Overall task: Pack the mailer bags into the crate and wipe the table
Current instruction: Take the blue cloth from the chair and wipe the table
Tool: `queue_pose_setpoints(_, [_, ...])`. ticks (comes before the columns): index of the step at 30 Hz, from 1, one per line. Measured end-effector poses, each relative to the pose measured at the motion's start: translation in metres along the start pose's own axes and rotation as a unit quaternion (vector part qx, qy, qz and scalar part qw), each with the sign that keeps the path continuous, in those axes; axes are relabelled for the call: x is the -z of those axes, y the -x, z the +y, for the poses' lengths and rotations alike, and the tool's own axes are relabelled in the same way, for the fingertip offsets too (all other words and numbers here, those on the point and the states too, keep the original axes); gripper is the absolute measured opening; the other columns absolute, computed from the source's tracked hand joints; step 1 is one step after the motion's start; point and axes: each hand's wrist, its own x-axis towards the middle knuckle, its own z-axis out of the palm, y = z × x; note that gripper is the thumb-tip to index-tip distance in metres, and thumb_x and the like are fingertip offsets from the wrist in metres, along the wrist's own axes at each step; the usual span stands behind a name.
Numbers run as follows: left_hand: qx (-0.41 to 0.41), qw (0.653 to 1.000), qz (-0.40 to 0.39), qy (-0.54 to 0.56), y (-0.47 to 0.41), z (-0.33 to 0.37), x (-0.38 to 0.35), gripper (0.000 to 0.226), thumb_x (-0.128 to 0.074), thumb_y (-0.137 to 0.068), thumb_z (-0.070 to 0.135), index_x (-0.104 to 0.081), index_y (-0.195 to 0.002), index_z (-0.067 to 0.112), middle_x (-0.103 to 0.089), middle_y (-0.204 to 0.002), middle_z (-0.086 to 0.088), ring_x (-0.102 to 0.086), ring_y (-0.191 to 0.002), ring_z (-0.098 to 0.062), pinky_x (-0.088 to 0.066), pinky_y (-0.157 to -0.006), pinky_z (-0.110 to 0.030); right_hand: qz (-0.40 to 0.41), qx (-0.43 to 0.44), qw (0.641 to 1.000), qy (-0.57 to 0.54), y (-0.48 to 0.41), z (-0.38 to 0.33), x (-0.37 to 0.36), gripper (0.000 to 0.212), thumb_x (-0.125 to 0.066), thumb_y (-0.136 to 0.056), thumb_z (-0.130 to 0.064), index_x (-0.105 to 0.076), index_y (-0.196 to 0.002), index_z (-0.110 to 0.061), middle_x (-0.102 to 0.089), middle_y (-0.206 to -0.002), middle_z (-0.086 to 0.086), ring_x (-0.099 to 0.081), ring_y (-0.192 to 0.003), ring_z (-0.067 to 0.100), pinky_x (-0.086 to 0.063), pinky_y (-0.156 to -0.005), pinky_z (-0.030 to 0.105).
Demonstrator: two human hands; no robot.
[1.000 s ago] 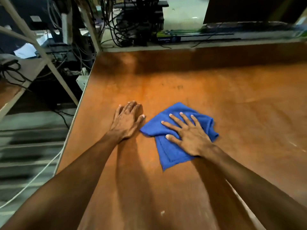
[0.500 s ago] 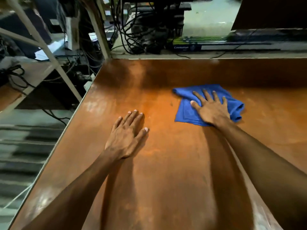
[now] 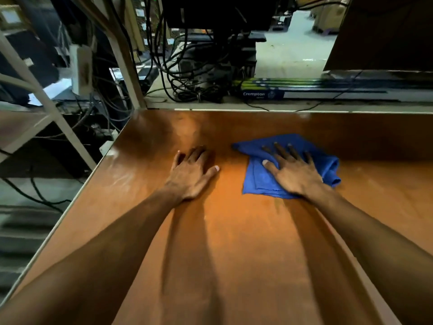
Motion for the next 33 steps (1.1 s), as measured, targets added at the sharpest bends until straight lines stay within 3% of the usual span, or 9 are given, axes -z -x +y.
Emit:
queue_pose_setpoints(3, [0.001, 1.000, 0.013, -0.002, -0.018, -0.004, -0.005, 0.065, -0.024, -0.097, 0.064, -0.023, -0.153, 0.031, -0.020, -0.162, 0.006, -0.015, -0.149, -0.013, -0.008, -0.122, -0.044, 0.000, 0.032, 0.999, 0.000, -0.024, 0.008, 0.000, 0.058, -0.010, -0.092, -0.071, -0.001, -0.148, -0.058, 0.001, -0.162, -0.021, 0.000, -0.151, 0.014, 0.001, -0.120, 0.052])
queue_pose_setpoints(7, [0.000, 1.000, 0.030, -0.005, -0.018, -0.006, -0.010, 0.068, -0.017, -0.095, 0.068, -0.020, -0.154, 0.035, -0.016, -0.163, 0.009, -0.012, -0.149, -0.011, -0.008, -0.122, -0.041, 0.009, -0.109, 0.994, -0.028, -0.086, 0.003, 0.005, 0.060, -0.016, -0.096, -0.067, -0.003, -0.151, -0.049, 0.001, -0.164, -0.012, 0.001, -0.151, 0.023, 0.003, -0.117, 0.058])
queue_pose_setpoints(13, [-0.002, 0.999, 0.046, 0.002, -0.020, -0.008, -0.013, 0.076, -0.012, -0.089, 0.072, -0.023, -0.153, 0.033, -0.018, -0.162, 0.010, -0.012, -0.149, -0.008, -0.010, -0.122, -0.039, -0.003, 0.119, 0.993, -0.022, -0.129, -0.057, 0.002, 0.059, -0.017, -0.095, -0.070, -0.005, -0.150, -0.053, -0.002, -0.163, -0.016, 0.000, -0.151, 0.016, 0.003, -0.119, 0.055])
queue_pose_setpoints(17, [-0.009, 0.998, 0.059, -0.006, -0.018, -0.009, -0.016, 0.076, -0.008, -0.088, 0.073, -0.019, -0.154, 0.037, -0.017, -0.162, 0.012, -0.011, -0.149, -0.007, -0.012, -0.122, -0.040, 0.025, -0.078, 0.996, -0.034, -0.164, -0.010, 0.012, 0.063, -0.017, -0.097, -0.066, -0.011, -0.154, -0.039, -0.005, -0.165, -0.008, -0.003, -0.151, 0.024, 0.001, -0.117, 0.061])
queue_pose_setpoints(19, [-0.003, 0.998, 0.059, -0.001, -0.019, -0.008, -0.016, 0.074, -0.009, -0.089, 0.072, -0.018, -0.153, 0.037, -0.016, -0.162, 0.013, -0.010, -0.149, -0.006, -0.011, -0.122, -0.039, 0.023, -0.107, 0.994, -0.025, -0.172, -0.015, 0.013, 0.065, -0.016, -0.096, -0.066, -0.007, -0.154, -0.038, -0.001, -0.165, -0.006, 0.001, -0.151, 0.028, 0.003, -0.116, 0.063])
queue_pose_setpoints(24, [-0.004, 0.998, 0.065, 0.007, -0.019, -0.008, -0.014, 0.069, -0.017, -0.093, 0.071, -0.020, -0.153, 0.037, -0.017, -0.161, 0.017, -0.008, -0.148, -0.002, -0.009, -0.123, -0.037, -0.001, 0.106, 0.994, -0.021, -0.167, -0.031, 0.013, 0.059, -0.019, -0.096, -0.068, -0.009, -0.151, -0.049, -0.006, -0.164, -0.014, -0.004, -0.151, 0.016, 0.000, -0.120, 0.052])
queue_pose_setpoints(29, [-0.004, 0.998, 0.066, 0.009, -0.017, -0.006, -0.010, 0.067, -0.020, -0.094, 0.070, -0.020, -0.153, 0.038, -0.018, -0.160, 0.017, -0.010, -0.148, -0.002, -0.009, -0.122, -0.036, 0.024, -0.168, 0.985, -0.043, -0.157, 0.066, 0.022, 0.066, -0.017, -0.093, -0.073, -0.007, -0.153, -0.045, 0.000, -0.165, -0.009, 0.005, -0.150, 0.032, 0.003, -0.116, 0.064])
queue_pose_setpoints(31, [-0.003, 0.998, 0.064, 0.012, -0.018, -0.006, -0.010, 0.066, -0.023, -0.094, 0.069, -0.023, -0.152, 0.038, -0.021, -0.159, 0.016, -0.013, -0.147, -0.003, -0.010, -0.122, -0.036, 0.006, -0.186, 0.982, -0.034, -0.143, 0.064, 0.024, 0.068, -0.015, -0.091, -0.076, -0.003, -0.152, -0.049, 0.004, -0.164, -0.011, 0.014, -0.148, 0.037, 0.010, -0.112, 0.069])
queue_pose_setpoints(33, [-0.003, 0.998, 0.068, 0.012, -0.018, -0.006, -0.011, 0.067, -0.023, -0.092, 0.070, -0.025, -0.151, 0.038, -0.024, -0.158, 0.016, -0.016, -0.147, -0.004, -0.012, -0.122, -0.037, -0.005, -0.129, 0.991, -0.031, -0.122, 0.044, 0.021, 0.067, -0.012, -0.089, -0.078, -0.001, -0.150, -0.052, 0.005, -0.164, -0.014, 0.012, -0.149, 0.037, 0.011, -0.109, 0.071])
